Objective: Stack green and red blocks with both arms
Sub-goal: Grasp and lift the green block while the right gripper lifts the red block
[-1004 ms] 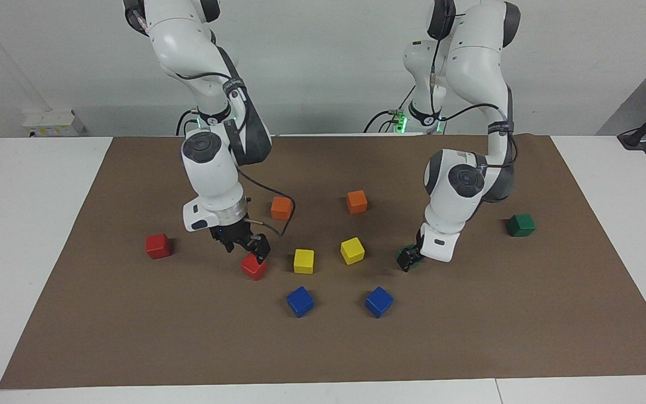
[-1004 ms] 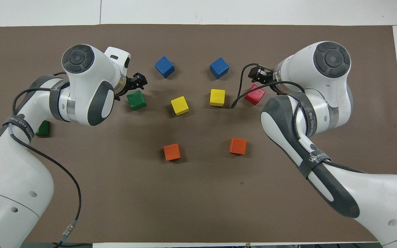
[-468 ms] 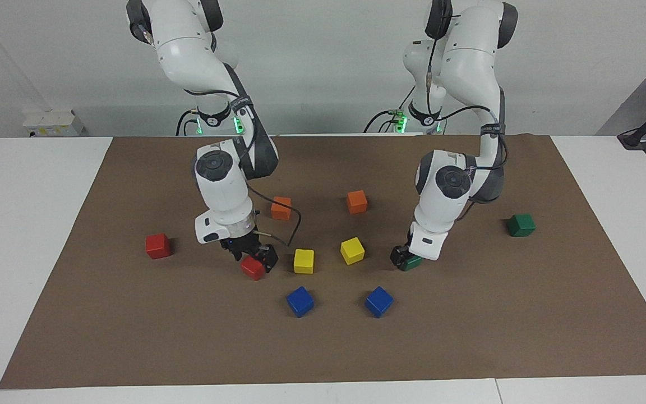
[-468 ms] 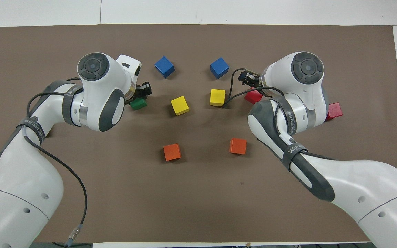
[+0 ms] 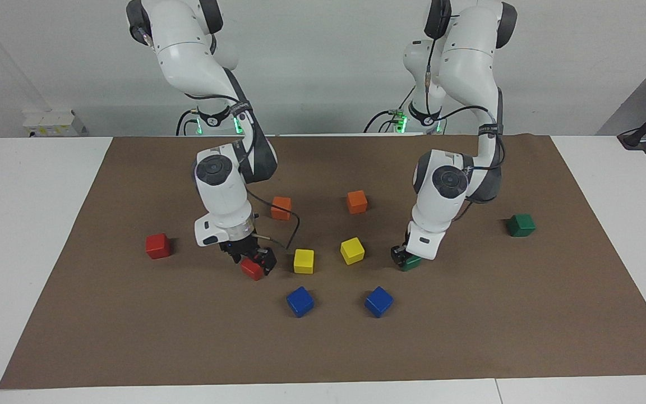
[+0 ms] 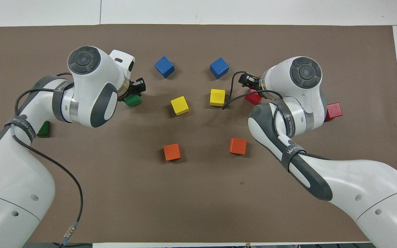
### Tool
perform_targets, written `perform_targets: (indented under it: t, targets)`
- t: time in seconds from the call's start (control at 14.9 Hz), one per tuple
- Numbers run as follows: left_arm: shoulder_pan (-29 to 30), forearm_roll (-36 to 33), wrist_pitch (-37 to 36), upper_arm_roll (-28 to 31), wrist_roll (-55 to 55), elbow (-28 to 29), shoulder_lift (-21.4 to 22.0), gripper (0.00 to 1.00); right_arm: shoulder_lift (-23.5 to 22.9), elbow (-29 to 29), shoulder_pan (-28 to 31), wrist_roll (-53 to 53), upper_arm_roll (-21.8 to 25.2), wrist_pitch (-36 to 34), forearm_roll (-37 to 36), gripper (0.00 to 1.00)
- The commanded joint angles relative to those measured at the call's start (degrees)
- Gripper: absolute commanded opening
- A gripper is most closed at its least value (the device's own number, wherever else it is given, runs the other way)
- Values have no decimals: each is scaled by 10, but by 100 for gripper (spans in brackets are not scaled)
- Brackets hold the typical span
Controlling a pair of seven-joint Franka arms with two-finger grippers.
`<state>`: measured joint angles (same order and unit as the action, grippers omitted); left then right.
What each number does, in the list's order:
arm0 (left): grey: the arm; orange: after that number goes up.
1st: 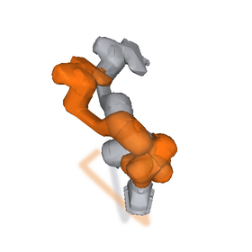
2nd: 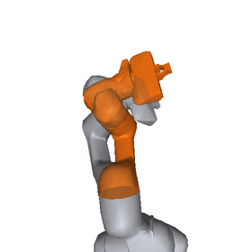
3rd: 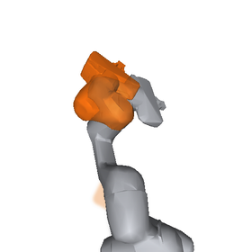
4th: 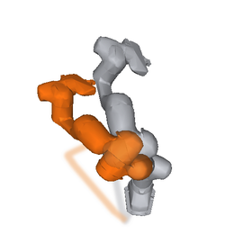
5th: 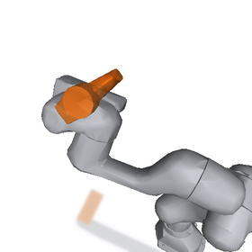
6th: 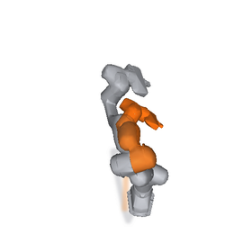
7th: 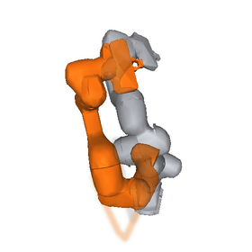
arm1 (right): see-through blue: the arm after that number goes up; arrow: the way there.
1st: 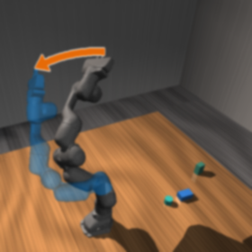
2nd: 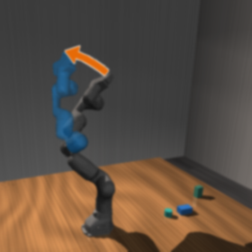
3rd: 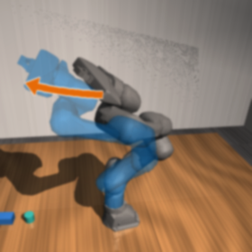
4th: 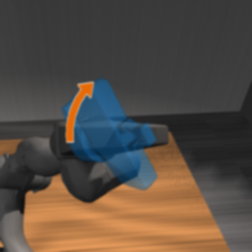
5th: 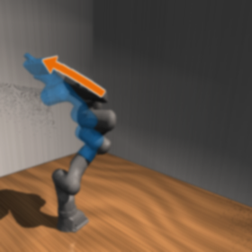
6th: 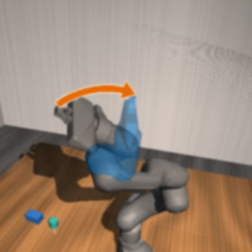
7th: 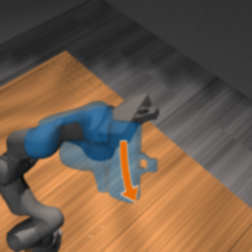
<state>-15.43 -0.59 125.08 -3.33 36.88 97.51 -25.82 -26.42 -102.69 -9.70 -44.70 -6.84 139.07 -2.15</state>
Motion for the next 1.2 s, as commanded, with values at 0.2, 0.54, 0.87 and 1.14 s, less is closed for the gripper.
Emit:
perform_targets:
  t: [0.2, 0.54, 0.87, 1.14]
  targets:
    - [117, 21, -155, -3, -191, 7, 135, 0, 8, -38, 5, -3, -5, 35, -11, 97]
    - [249, 21, -233, 0, -473, 14, 192, 0, 18, -39, 5, 21, -4, 3, -13, 0]
    - [332, 21, -150, 2, -628, 91, 218, 0, 126, -22, 21, 129, 0, -175, -17, 0]
    - [335, 21, -36, 2, -631, 169, 220, 0, 193, -32, 128, 438, -1, -258, -21, 0]
